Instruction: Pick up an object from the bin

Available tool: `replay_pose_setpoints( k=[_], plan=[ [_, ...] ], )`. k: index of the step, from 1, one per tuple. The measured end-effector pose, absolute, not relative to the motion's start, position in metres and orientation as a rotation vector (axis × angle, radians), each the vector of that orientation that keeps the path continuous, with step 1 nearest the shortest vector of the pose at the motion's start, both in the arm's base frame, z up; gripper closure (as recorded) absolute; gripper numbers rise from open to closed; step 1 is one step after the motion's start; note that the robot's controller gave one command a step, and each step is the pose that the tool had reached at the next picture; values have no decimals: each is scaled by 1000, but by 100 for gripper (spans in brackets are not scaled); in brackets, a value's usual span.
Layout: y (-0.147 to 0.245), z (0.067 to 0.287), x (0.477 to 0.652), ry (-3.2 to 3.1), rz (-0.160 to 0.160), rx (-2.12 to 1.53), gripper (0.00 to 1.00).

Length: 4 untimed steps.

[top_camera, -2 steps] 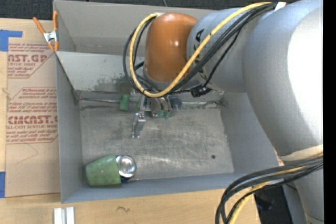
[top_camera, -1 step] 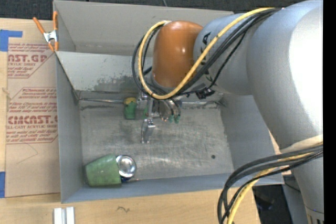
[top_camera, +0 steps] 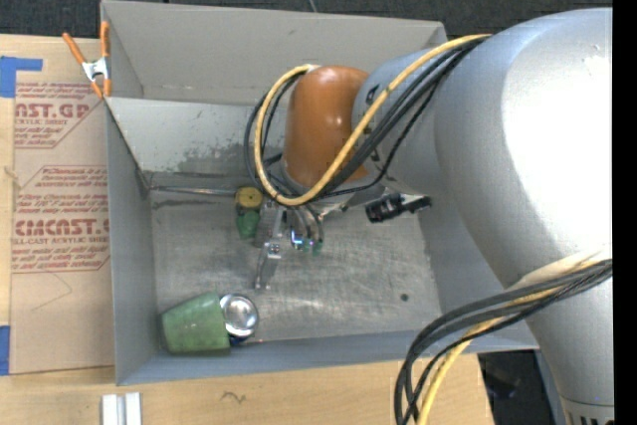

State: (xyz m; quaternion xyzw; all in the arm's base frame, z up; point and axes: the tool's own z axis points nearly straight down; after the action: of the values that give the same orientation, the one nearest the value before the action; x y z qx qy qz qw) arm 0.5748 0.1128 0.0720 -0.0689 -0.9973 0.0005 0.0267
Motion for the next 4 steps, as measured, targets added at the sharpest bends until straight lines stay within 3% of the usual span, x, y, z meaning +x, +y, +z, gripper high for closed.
replay_pose_setpoints(
  k=[2,3,4],
  plan=[
    [118,72,579,-3068,19,-234,0],
    [128,102,585,-3108,6,73,0],
    [125,76,578,-3054,1,-432,0]
  ],
)
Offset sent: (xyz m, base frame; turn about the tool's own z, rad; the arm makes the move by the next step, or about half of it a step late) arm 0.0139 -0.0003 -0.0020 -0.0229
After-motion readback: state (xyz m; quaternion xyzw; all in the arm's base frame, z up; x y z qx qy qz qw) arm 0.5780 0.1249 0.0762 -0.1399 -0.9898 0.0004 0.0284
